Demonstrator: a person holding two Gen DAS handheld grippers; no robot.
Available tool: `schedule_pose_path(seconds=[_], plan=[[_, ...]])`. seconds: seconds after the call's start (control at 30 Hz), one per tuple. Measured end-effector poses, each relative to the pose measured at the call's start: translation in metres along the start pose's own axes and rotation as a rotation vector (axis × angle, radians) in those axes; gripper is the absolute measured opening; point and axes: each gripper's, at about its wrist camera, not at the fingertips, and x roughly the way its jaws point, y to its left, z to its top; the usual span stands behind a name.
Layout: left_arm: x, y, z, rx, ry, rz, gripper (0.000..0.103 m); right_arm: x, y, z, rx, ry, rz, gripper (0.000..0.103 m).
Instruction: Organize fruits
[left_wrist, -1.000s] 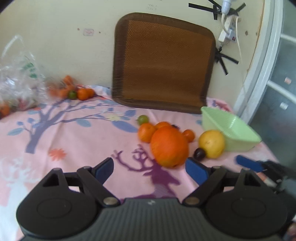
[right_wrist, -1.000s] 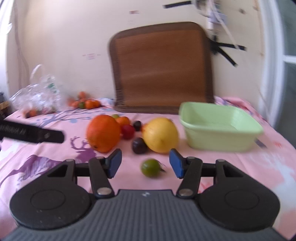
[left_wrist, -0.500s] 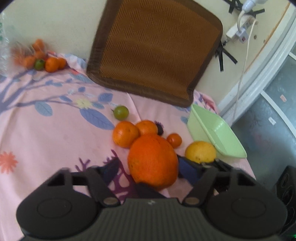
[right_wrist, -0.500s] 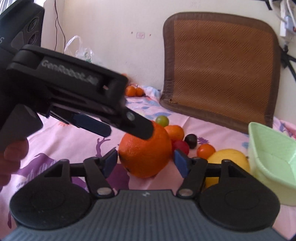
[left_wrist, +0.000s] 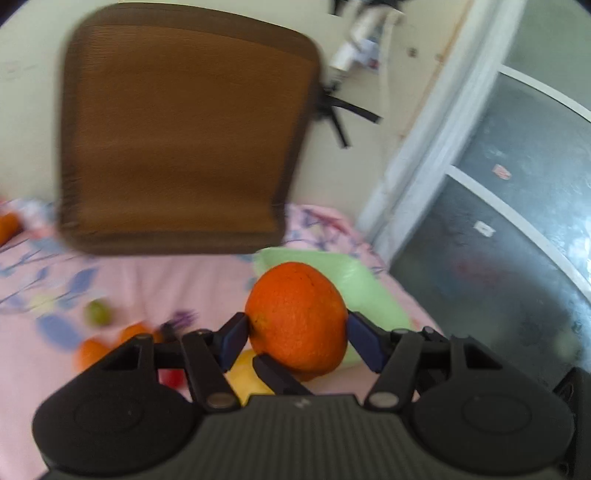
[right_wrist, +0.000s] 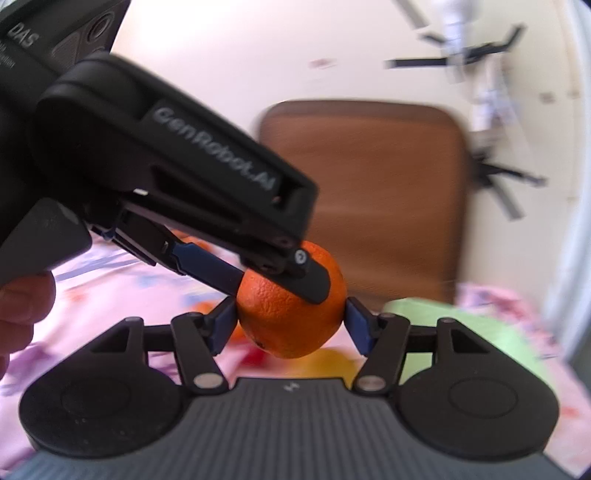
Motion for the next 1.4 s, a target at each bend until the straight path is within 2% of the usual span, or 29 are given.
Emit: schedule_pose_path(seconds=[0.1,0.2,0.4,0.57,0.6,0.63,0.7,0.8,0.87,0.93,1.03,1.17,1.27,1.4], plan=[[0.047,-0.021,0.010,0.009,0.043,-0.059,0.060,0.005,-0.041,-0.002,0.042,0.033,-0.089,0.065],[0.088,-0.034,0.013,-0.026,0.098,-0.093,0.060,0.012,-0.070,-0.011,0.045,0.091,-0.143,0.065],[0.128,-0.035,0.008,-0.095,0.163,-0.080,0.060,0.028,-0.101,-0.025,0.080,0.188,-0.137,0.065],[0.137,-0.040,0.005,-0.077,0.191,-0.068,0.058,0.032,-0.104,-0.028,0.093,0.165,-0.161,0.067],[0.136,-0.041,0.006,-0.078,0.185,-0.073,0.058,0.030,-0.102,-0.028,0.075,0.148,-0.174,0.069],[0.132,-0.043,0.007,-0.076,0.173,-0.071,0.058,0.031,-0.104,-0.033,0.057,0.132,-0.187,0.076],[0.116,-0.047,0.013,-0.071,0.127,-0.080,0.058,0.024,-0.101,-0.037,0.041,0.095,-0.194,0.078],[0.066,-0.048,0.022,-0.040,0.006,-0.086,0.058,0.006,-0.095,-0.035,0.072,0.037,-0.170,0.076],[0.023,-0.044,0.020,0.018,-0.085,-0.030,0.061,-0.006,-0.100,-0.032,0.123,-0.028,-0.146,0.076],[-0.014,-0.038,0.010,0.085,-0.146,0.072,0.062,-0.025,-0.096,-0.028,0.170,-0.093,-0.119,0.076],[-0.051,-0.025,-0.012,0.139,-0.152,0.251,0.062,-0.044,-0.080,-0.032,0.207,-0.113,-0.058,0.076],[-0.065,-0.005,-0.053,0.146,-0.061,0.448,0.061,-0.055,-0.051,-0.041,0.275,-0.048,0.041,0.078],[-0.071,0.010,-0.078,0.124,-0.026,0.509,0.061,-0.050,-0.033,-0.046,0.358,0.072,0.087,0.079],[-0.079,0.024,-0.101,0.099,-0.006,0.576,0.062,-0.050,-0.006,-0.053,0.377,0.152,0.093,0.079]])
